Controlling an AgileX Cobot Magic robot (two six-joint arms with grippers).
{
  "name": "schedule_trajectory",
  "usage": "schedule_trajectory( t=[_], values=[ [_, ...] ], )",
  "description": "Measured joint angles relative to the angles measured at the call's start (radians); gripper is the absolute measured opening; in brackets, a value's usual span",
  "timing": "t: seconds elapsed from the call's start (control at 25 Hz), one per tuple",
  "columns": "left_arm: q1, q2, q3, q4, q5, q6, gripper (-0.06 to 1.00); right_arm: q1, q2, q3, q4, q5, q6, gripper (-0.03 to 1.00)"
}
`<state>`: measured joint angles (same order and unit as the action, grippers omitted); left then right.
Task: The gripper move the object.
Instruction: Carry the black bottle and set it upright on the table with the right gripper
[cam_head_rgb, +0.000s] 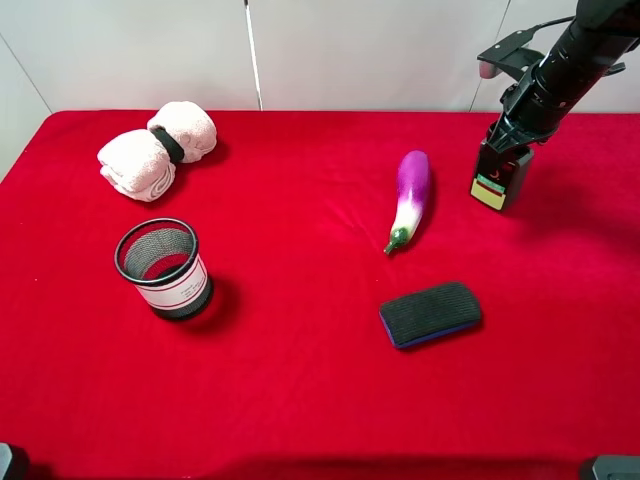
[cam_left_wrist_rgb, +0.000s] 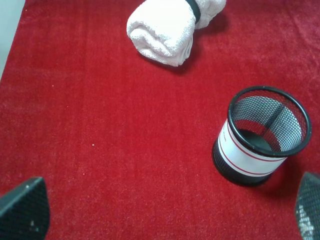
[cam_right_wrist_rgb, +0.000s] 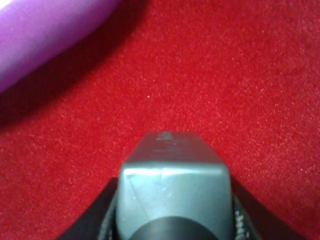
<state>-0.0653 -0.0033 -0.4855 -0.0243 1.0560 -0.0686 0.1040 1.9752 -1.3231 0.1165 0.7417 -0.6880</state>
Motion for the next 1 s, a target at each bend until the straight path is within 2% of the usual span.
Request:
schedule_trajectory(
  t=[1.0],
  values=[
    [0.0,0.0,0.0,0.0,0.0,0.0,0.98,0.0,0.0,0.0,0.0,0.027,0.024,0.29]
  ],
)
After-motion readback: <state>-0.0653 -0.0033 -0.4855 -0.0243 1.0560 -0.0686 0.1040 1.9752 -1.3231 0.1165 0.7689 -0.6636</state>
